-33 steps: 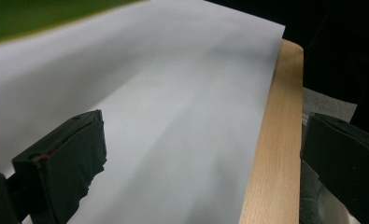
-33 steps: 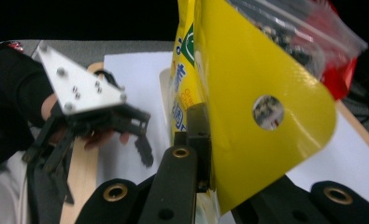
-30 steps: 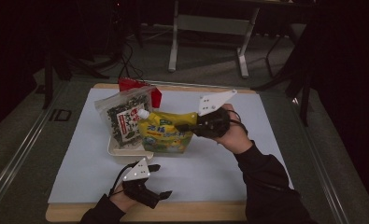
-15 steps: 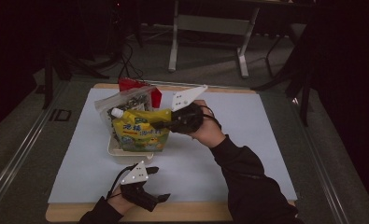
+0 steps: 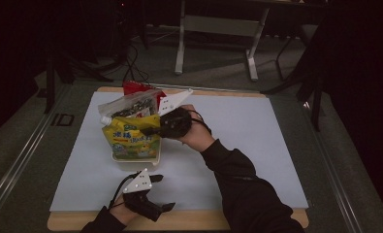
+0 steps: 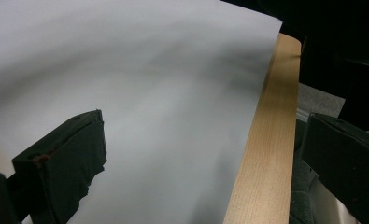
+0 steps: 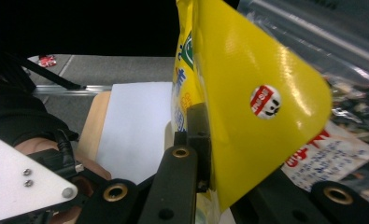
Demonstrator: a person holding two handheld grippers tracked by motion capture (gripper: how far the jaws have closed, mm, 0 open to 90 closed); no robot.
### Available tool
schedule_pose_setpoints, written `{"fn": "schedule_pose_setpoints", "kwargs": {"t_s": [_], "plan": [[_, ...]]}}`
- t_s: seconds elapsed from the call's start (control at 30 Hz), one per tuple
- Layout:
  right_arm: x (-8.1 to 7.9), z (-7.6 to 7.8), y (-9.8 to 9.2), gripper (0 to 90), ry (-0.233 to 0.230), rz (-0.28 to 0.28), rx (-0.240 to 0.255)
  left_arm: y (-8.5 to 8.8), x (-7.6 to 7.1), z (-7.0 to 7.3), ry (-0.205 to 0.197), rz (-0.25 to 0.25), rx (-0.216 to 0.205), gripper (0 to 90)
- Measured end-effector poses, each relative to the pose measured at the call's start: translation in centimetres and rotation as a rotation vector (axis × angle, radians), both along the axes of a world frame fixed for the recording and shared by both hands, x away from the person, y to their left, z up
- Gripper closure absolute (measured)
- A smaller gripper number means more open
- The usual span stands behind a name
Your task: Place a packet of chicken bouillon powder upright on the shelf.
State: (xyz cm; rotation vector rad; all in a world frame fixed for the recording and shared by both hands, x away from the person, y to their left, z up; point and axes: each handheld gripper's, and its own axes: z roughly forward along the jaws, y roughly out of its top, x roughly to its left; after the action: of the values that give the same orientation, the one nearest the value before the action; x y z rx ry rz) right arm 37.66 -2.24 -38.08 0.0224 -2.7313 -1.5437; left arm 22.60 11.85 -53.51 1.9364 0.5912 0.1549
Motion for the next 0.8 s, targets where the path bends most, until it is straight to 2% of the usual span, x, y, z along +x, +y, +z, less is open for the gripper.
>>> {"fn": "schedule_pose_setpoints", "kwargs": {"t_s": [0.27, 0.47, 0.63, 0.8], "plan": [[0.3, -1.2, 0.7, 90.0, 0.034, 0.006, 0.003, -0.1, 0.0, -0.1, 0.000, -0.002, 0.010, 1.4], [0.2, -3.1, 1.1, 90.0, 0.050, 0.003, -0.027, -0.1, 0.0, -0.1, 0.000, -0.004, 0.012, 1.4], [0.5, -4.5, 0.9, 89.9, 0.091, -0.008, -0.021, 0.0, 0.0, -0.1, 0.001, -0.004, 0.011, 1.5], [0.5, -5.4, 0.9, 89.9, 0.101, -0.020, -0.029, -0.1, 0.0, -0.1, -0.001, -0.005, 0.014, 1.4]]}}
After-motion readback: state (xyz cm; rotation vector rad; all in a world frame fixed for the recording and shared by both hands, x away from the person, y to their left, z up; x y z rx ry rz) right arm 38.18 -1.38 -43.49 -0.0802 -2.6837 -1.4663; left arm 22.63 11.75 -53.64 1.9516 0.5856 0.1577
